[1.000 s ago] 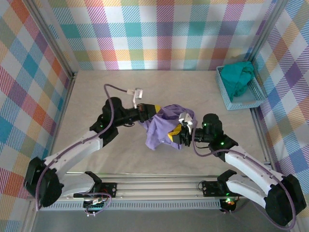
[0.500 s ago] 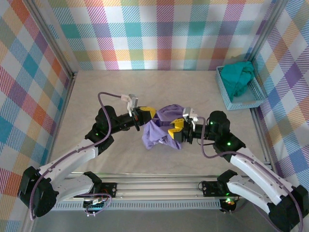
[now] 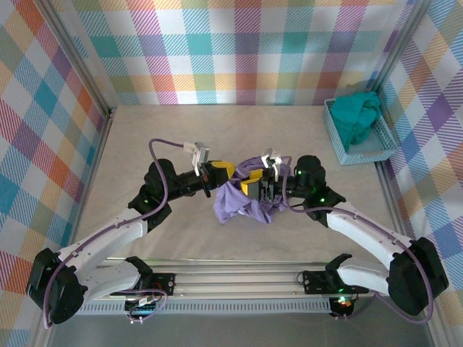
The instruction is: Fold the inside-out t-shirt
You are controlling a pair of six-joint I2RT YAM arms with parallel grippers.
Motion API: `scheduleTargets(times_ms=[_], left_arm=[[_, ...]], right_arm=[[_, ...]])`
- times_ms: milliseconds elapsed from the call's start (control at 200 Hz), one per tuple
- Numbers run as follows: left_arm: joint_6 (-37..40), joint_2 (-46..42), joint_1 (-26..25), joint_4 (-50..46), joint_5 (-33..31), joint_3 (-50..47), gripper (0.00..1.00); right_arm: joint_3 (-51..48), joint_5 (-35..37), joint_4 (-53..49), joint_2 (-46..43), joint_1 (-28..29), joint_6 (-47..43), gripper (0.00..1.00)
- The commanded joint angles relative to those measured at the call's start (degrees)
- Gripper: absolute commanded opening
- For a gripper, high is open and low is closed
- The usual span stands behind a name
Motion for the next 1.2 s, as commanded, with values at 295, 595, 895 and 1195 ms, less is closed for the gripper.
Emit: scheduleTargets(times_ms=[295, 595, 895, 1195], left_arm=[[1.8, -0.6, -1.0, -0.4, -0.6, 0.7, 0.0], [2.5, -1.9, -1.0, -2.4, -3.8, 0.0, 0.0], [2.8, -1.6, -1.0, -3.5, -3.3, -0.1, 0.0], [3.5, -1.5, -0.9, -5.0, -5.0, 0.0, 0.0]], right_arm=[[2.6, 1.7, 8.4, 0.4, 0.3, 4.4, 0.3], [3.1, 2.0, 1.6, -3.7, 0.2, -0.3, 0.14], [4.0, 1.6, -0.9, -5.1, 0.2, -0.9, 0.16], [5.5, 0.1, -1.1, -4.3, 0.2, 0.1, 0.02]])
